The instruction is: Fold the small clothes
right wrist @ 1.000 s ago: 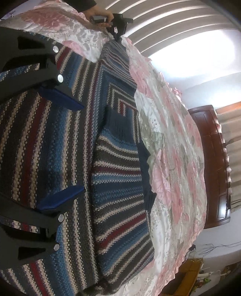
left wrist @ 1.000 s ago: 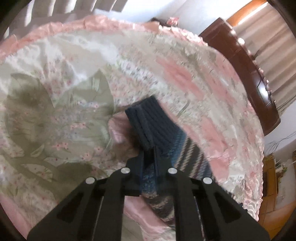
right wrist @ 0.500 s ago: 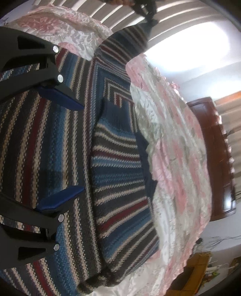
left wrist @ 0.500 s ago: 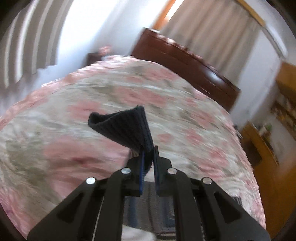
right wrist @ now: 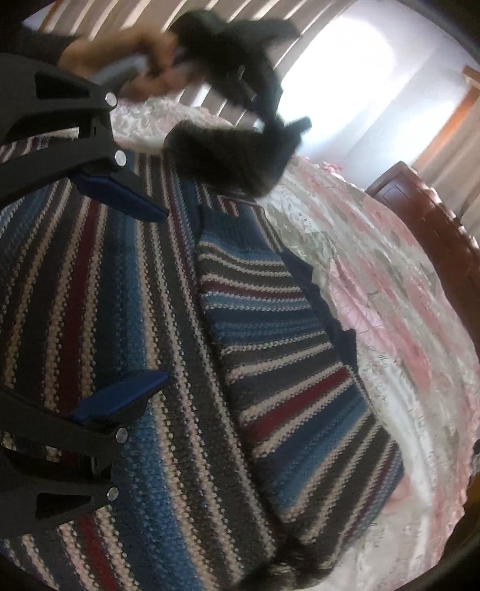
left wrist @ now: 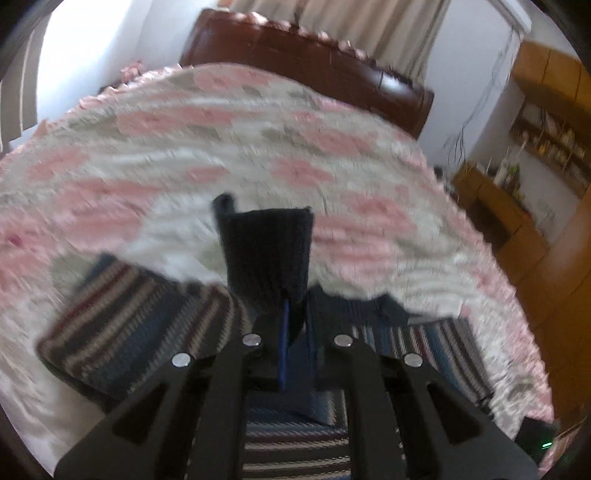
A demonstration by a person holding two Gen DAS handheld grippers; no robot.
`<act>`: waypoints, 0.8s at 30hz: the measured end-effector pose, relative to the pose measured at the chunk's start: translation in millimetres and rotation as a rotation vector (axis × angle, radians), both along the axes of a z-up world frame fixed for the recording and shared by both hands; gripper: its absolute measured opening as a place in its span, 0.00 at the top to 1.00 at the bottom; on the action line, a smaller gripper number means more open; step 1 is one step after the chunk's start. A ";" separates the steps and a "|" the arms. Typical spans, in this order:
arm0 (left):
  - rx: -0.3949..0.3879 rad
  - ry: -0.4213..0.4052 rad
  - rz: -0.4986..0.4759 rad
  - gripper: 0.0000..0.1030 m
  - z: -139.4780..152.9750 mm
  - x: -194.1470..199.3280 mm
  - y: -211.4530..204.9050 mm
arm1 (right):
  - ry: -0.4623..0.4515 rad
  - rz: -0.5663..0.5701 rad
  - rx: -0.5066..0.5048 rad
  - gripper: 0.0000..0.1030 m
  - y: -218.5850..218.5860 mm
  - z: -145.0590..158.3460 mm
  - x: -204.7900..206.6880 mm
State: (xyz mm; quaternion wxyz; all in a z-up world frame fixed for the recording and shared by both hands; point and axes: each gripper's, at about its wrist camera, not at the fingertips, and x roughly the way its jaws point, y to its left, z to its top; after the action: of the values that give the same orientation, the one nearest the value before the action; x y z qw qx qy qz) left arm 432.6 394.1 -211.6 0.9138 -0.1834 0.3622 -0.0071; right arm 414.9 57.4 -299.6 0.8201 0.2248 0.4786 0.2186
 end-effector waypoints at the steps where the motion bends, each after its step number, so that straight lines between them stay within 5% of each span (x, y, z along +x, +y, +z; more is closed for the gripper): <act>1: 0.012 0.030 -0.016 0.94 -14.0 3.4 -14.2 | -0.002 0.002 0.007 0.19 -0.6 0.9 0.3; 8: 0.028 0.124 -0.060 0.92 -63.7 7.7 -52.1 | 0.011 -0.006 0.056 0.16 -8.7 5.6 4.5; 9: 0.027 0.137 -0.073 0.86 -68.8 6.8 -53.7 | 0.021 -0.002 0.078 0.16 -10.8 7.6 6.8; 13: -0.054 0.127 -0.141 0.27 -76.3 -3.5 -49.8 | 0.087 0.009 0.188 0.21 -11.6 17.1 33.0; 16: -0.136 0.109 -0.147 0.16 -73.8 -16.6 -37.0 | 0.211 0.064 0.267 0.38 4.3 9.7 74.8; 24: -0.303 0.145 -0.077 0.13 -69.0 -43.9 28.3 | 0.441 0.047 0.228 0.42 41.8 -43.9 135.6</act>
State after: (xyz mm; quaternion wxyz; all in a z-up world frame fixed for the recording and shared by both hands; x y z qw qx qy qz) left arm 388.6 422.4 -280.5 0.8462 -0.3050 0.4290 -0.0834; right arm 550.4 99.2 -343.5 0.6596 0.3471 0.6235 0.2361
